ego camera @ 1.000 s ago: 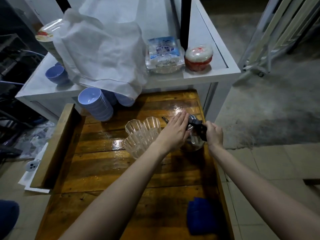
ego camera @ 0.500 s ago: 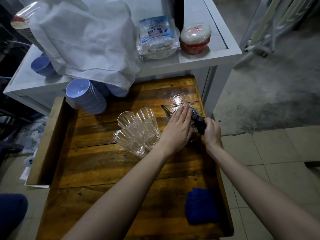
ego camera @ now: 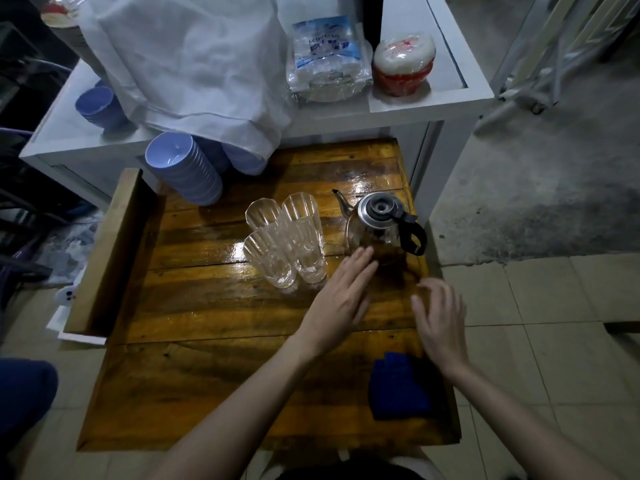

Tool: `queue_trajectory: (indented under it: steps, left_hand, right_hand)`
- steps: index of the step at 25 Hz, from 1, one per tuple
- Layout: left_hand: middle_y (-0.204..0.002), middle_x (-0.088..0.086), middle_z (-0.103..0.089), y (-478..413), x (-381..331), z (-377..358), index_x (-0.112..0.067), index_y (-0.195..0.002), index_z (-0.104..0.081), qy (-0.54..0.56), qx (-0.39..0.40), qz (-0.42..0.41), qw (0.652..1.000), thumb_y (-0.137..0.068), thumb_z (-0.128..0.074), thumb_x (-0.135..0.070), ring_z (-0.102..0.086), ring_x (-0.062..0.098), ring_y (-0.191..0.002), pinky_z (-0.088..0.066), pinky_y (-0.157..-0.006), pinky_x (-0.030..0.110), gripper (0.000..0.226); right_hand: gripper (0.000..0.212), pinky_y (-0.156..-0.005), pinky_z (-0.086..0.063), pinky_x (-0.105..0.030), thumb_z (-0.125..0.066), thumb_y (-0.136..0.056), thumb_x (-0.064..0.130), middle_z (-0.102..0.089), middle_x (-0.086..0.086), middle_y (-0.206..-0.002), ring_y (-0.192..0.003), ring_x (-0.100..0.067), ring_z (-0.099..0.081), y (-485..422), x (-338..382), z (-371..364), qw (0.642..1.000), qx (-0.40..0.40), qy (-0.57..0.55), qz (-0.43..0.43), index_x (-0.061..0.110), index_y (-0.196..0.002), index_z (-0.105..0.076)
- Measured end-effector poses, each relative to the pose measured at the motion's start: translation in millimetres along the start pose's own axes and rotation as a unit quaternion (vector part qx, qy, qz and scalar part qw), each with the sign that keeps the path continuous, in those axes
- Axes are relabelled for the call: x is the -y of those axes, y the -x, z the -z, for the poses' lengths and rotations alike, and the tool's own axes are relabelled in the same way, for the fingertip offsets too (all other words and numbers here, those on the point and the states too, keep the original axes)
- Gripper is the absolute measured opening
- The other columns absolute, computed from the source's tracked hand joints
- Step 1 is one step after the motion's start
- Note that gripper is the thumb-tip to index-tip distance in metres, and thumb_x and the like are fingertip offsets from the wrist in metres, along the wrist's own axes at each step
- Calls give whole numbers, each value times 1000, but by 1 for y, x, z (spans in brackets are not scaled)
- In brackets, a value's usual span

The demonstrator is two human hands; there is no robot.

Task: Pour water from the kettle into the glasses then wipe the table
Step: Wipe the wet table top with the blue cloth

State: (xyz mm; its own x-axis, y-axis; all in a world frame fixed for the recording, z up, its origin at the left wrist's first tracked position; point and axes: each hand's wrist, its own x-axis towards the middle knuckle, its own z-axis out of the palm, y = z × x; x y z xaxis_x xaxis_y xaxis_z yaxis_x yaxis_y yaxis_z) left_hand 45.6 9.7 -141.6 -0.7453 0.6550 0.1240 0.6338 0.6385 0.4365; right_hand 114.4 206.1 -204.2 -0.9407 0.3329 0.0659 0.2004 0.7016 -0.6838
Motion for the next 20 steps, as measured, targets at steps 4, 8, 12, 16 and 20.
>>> queue_trajectory:
  steps: [4,8,12,16,20]
  left_hand:
    - [-157,-1,-20,110,17,-30,-17,-147,-31,25,41,93,995,-98,-39,-26,-15,11,-147,-26,-117,39,50]
    - [-157,-6,-15,193,53,-27,-19,-148,-27,-3,36,171,985,-100,-36,-33,-12,9,-147,-10,-121,30,51]
    - [-157,-3,-20,257,97,-3,-14,-148,-29,33,-29,300,953,-99,-45,-27,-12,10,-146,-11,-120,31,53]
    - [-158,1,-22,302,133,10,-15,-149,-26,56,-67,347,934,-98,-42,-31,-12,11,-147,-15,-121,39,56]
    - [-158,3,-22,310,165,27,-14,-149,-26,40,-86,304,948,-99,-44,-30,-13,14,-147,-14,-121,40,56]
  right_hand:
    - [57,-106,-37,-40,-29,-97,57,-48,-6,-139,-129,-22,-42,93,-15,-17,983,127,105,85,15,-126,-56]
    - [74,-117,-14,-55,-24,-93,61,-8,-17,-162,-148,-36,-8,139,-17,-38,961,167,221,-1,18,-154,-22]
    - [89,-120,0,-51,-22,-87,75,13,-11,-163,-149,-31,12,146,-2,-53,958,168,232,-25,25,-157,-2]
    - [88,-120,9,-46,-29,-85,77,6,-7,-164,-150,-27,14,136,34,-83,941,202,260,85,31,-156,-7]
    - [79,-118,9,-50,-27,-84,66,11,-15,-162,-148,-35,13,132,68,-102,920,208,316,102,37,-154,-6]
